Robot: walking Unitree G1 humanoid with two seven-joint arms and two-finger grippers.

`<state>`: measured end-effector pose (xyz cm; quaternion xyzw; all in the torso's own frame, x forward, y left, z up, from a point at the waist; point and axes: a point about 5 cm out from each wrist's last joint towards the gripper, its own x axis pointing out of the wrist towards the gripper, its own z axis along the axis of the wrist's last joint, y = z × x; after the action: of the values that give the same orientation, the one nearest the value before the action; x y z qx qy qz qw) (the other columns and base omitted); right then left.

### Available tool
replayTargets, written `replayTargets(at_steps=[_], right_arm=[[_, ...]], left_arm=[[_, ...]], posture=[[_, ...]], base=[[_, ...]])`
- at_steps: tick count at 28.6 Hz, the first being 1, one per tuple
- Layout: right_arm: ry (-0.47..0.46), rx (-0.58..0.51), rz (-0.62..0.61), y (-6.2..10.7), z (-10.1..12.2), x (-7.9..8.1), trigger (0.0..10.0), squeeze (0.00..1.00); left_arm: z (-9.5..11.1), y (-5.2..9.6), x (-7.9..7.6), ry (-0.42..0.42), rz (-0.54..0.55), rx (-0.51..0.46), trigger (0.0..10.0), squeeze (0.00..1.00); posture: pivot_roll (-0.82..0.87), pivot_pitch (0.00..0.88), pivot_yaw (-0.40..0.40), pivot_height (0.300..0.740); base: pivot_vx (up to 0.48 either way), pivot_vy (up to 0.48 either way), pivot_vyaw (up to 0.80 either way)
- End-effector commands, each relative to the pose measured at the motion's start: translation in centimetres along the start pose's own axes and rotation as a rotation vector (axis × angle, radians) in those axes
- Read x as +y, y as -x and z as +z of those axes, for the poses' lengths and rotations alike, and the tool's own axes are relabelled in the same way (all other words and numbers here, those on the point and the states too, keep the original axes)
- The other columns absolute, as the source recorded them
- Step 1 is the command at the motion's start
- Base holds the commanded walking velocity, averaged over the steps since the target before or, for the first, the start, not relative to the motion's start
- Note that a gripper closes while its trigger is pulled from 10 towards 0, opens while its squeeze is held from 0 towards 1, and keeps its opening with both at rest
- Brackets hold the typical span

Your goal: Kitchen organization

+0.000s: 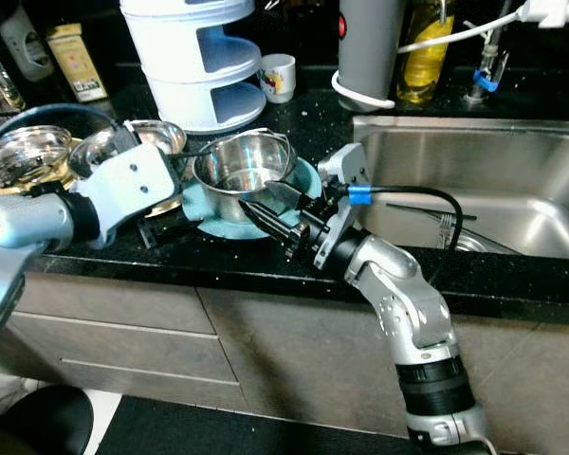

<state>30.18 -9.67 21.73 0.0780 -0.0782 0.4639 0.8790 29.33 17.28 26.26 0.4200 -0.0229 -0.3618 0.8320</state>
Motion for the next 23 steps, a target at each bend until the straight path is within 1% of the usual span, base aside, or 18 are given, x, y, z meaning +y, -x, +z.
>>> replayTargets(at_steps=[1, 3, 7, 9, 11, 12, 14, 15, 17, 18, 19, 23], right_arm=[[-0.005, -0.001, 0.003, -0.1, 0.2, 0.0, 10.0, 0.0], [-0.008, 0.001, 0.009, -0.1, 0.1, 0.1, 10.0, 0.0], [-0.014, 0.013, 0.052, 0.0, 0.0, 0.6, 10.0, 0.0], [0.02, 0.062, 0.082, 0.2, -0.3, 0.9, 10.0, 0.0], [0.083, 0.126, 0.053, 0.5, -0.8, 0.4, 10.0, 0.0], [0.101, 0.141, 0.037, 0.6, -1.0, 0.2, 10.0, 0.0], [0.094, 0.141, -0.055, 0.8, -1.0, -1.0, 10.0, 0.0], [0.071, 0.134, -0.119, 1.1, -1.0, -1.8, 10.0, 0.0], [0.071, 0.135, -0.124, 1.2, -0.9, -1.8, 10.0, 0.0], [0.072, 0.137, -0.124, 1.3, -0.9, -1.9, 10.0, 0.0], [0.074, 0.139, -0.122, 1.5, -0.8, -1.9, 10.0, 0.0], [0.077, 0.139, -0.125, 1.7, -0.7, -1.9, 10.0, 0.0]], left_arm=[[0.0, -0.4, -0.1, -0.007, -0.037, -0.017, 10.0, 0.0], [0.0, -0.6, 0.1, -0.033, -0.047, -0.025, 10.0, 0.0], [-0.1, -1.2, 0.6, -0.033, -0.056, -0.04, 10.0, 0.0], [-0.4, -1.5, 0.8, -0.058, -0.074, -0.029, 10.0, 0.0], [-0.8, -1.7, 1.0, -0.086, -0.09, -0.024, 10.0, 0.0], [-0.9, -1.8, 1.0, -0.092, -0.093, -0.026, 10.0, 0.0], [-1.1, -2.0, 1.2, -0.096, -0.102, -0.04, 10.0, 0.0], [-1.6, -2.3, 1.4, -0.09, -0.121, -0.037, 10.0, 0.0], [-1.9, -2.4, 1.5, -0.096, -0.13, -0.028, 10.0, 0.0], [-2.1, -2.5, 1.7, -0.103, -0.132, -0.02, 10.0, 0.0], [-2.4, -2.6, 2.3, -0.115, -0.131, -0.014, 10.0, 0.0], [-2.7, -2.8, 2.9, -0.133, -0.13, -0.009, 10.0, 0.0]], posture=[[0.0, 0.0, 0.017, 0.74], [0.0, 0.0, 0.017, 0.74], [-0.01, 0.0, 0.021, 0.74], [-0.01, 0.0, 0.018, 0.74], [-0.01, 0.0, 0.018, 0.74], [-0.01, 0.0, 0.018, 0.74], [-0.01, 0.0, 0.016, 0.74], [-0.02, 0.0, 0.017, 0.74], [-0.02, 0.0, 0.016, 0.74], [-0.02, 0.0, 0.016, 0.74], [-0.03, 0.0, 0.019, 0.74], [-0.03, 0.0, 0.022, 0.74]], base=[[0.0, 0.0, 0.0], [0.0, 0.0, 0.0], [0.0, 0.0, 0.0], [0.0, 0.0, 0.0], [0.0, 0.0, 0.0], [0.0, 0.0, 0.0], [0.0, 0.0, 0.0], [0.0, 0.0, 0.0], [0.0, 0.0, 0.0], [0.0, 0.0, 0.0], [0.0, 0.0, 0.0], [0.0, 0.0, 0.0]])
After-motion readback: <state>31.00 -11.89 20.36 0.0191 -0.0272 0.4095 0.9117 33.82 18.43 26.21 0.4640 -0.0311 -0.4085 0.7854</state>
